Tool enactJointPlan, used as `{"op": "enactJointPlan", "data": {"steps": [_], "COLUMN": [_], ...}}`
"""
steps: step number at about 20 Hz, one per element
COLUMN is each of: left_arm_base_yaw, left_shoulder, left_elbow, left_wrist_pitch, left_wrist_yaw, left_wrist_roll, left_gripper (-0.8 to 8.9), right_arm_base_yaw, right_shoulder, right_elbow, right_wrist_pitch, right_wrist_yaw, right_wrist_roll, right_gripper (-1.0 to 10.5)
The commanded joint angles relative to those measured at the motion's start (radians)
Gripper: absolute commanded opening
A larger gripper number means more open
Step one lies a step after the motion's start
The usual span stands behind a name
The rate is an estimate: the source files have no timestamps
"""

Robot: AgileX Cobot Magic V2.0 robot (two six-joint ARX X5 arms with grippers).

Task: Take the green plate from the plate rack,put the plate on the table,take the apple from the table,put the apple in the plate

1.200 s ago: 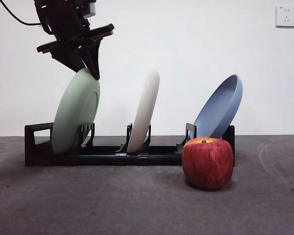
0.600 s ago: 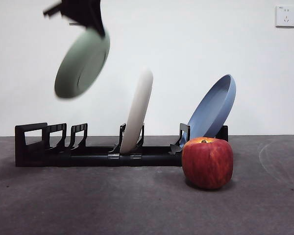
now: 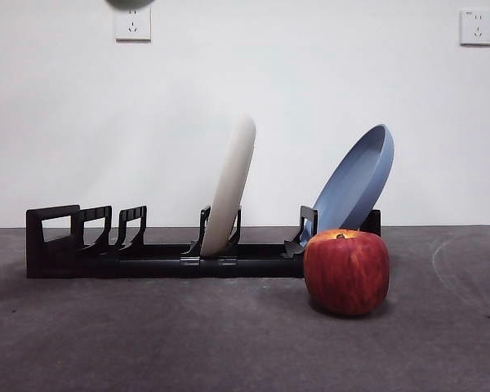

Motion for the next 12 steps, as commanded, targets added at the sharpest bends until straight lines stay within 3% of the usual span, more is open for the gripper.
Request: {"op": "enactJointPlan", "data": {"steps": [1, 8, 12], "left_arm_base_yaw": [-0.032, -0.184, -0.301], "left_shoulder": [-0.056, -0.192, -0.34], "left_elbow": [0.005, -0.024, -0.294], "left_wrist_pitch": [0.002, -0.003, -0.004], "left_wrist_yaw": [0.0, -0.059, -0.18], "left_wrist_roll": [0.023, 0.05, 0.046], "left_gripper": [-0.09, -0.09, -0.09], "right_arm_base_yaw": [0.002, 0.002, 0.002], "right_shoulder": [-0.001, -0.002, -0.002], "right_elbow": [0.003, 0.003, 0.003], "right_wrist_pitch": [0.006, -0.004, -0.004], "right_wrist_yaw": [0.0, 0.0, 0.0], "right_wrist_roll": [0.007, 0.007, 0.007], "right_gripper": [5.9, 5.9, 5.9]}}
